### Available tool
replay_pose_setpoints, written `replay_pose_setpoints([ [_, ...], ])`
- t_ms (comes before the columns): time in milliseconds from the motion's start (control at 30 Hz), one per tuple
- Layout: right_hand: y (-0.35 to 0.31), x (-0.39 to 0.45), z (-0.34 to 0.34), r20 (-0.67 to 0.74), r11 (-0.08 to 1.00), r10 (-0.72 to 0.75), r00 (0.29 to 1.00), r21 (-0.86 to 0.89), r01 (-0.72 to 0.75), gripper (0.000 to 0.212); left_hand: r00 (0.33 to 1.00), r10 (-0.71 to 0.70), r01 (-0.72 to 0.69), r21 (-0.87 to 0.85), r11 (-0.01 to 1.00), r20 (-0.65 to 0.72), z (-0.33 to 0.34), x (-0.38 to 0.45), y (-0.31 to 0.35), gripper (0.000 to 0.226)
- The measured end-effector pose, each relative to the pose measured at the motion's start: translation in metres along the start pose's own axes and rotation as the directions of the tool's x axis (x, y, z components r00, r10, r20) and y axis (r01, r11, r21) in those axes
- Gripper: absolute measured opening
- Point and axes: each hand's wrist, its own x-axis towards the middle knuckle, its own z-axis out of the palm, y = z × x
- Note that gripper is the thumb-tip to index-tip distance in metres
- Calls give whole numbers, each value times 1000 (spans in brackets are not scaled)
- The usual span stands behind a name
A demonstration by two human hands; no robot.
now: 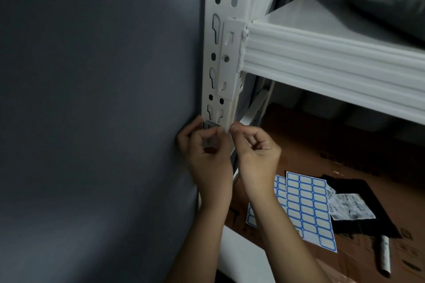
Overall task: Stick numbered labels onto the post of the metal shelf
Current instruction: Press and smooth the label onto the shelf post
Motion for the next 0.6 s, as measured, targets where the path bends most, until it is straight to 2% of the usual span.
replay_pose_setpoints([
  [200,-1,-2,1,-18,999,-19,1000,-43,18,15,1000,-7,7,32,999,-9,1,1,5,31],
  [367,-5,-4,1,-6,998,-33,999,-45,33,11,998,-46,47,-26,999,46,-7,-2,3,18],
  [600,0,-2,2,19,1000,-28,999,5,28,12,996,-37,39,-30,999,78,-11,1,-1,18],
])
